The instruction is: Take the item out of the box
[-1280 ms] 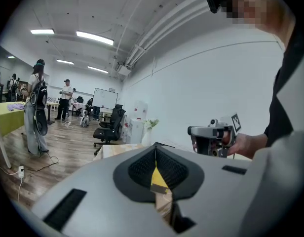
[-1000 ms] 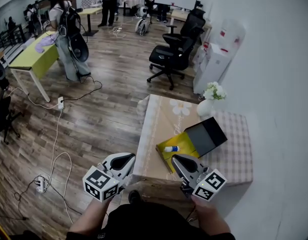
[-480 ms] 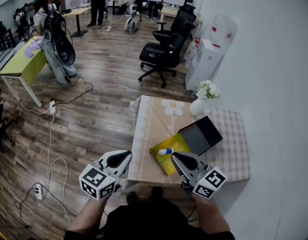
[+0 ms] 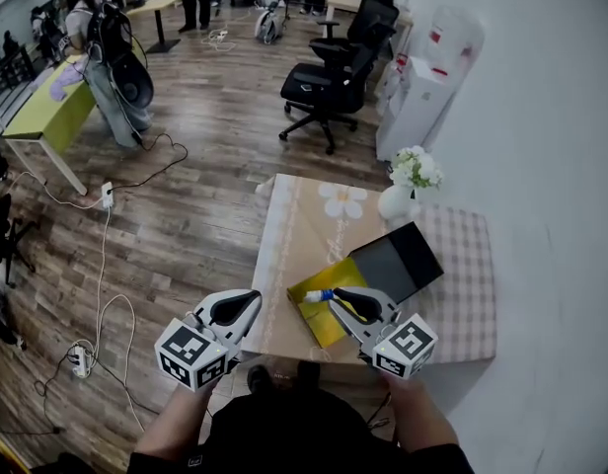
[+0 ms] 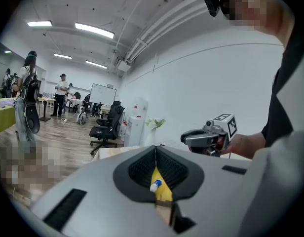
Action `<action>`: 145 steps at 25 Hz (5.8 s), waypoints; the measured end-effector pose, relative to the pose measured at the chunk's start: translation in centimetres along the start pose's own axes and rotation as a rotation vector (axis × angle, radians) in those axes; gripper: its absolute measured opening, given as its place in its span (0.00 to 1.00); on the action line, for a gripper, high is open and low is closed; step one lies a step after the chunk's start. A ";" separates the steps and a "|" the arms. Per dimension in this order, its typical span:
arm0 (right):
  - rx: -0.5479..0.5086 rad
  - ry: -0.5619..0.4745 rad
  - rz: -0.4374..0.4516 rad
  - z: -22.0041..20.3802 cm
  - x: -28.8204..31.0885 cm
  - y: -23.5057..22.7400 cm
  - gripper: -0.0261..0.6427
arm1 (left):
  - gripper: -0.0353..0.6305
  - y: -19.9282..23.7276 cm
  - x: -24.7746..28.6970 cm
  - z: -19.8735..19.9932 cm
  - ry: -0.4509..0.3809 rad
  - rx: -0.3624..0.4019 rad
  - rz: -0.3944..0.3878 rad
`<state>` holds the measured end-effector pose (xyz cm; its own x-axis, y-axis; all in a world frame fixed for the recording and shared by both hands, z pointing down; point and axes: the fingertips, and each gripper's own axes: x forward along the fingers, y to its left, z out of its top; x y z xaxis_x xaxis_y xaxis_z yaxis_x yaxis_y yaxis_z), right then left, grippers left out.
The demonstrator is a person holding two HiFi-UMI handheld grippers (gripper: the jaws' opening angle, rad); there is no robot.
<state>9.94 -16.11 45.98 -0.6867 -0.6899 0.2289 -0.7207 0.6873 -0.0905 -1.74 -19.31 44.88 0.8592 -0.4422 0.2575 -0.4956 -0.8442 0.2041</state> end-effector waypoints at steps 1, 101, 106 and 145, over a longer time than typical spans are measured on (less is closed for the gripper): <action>-0.007 0.023 0.008 -0.5 0.2 -0.4 0.10 | 0.07 0.1 0.2 -0.2 0.004 -0.006 0.008; 0.051 -0.262 0.189 10.1 0.9 -0.5 0.25 | 0.07 2.0 -2.3 6.2 -0.124 0.062 0.105; 0.029 -0.346 0.177 12.2 -1.0 0.2 0.25 | 0.07 2.0 -2.2 6.2 -0.120 0.067 0.100; -0.036 -0.376 0.139 11.3 -1.6 0.3 0.24 | 0.07 1.7 -2.1 6.5 -0.127 0.068 0.122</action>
<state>9.74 -17.37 34.60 -0.7691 -0.6201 -0.1546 -0.6192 0.7830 -0.0602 -3.56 -21.81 38.55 0.8048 -0.5732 0.1541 -0.5908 -0.7988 0.1137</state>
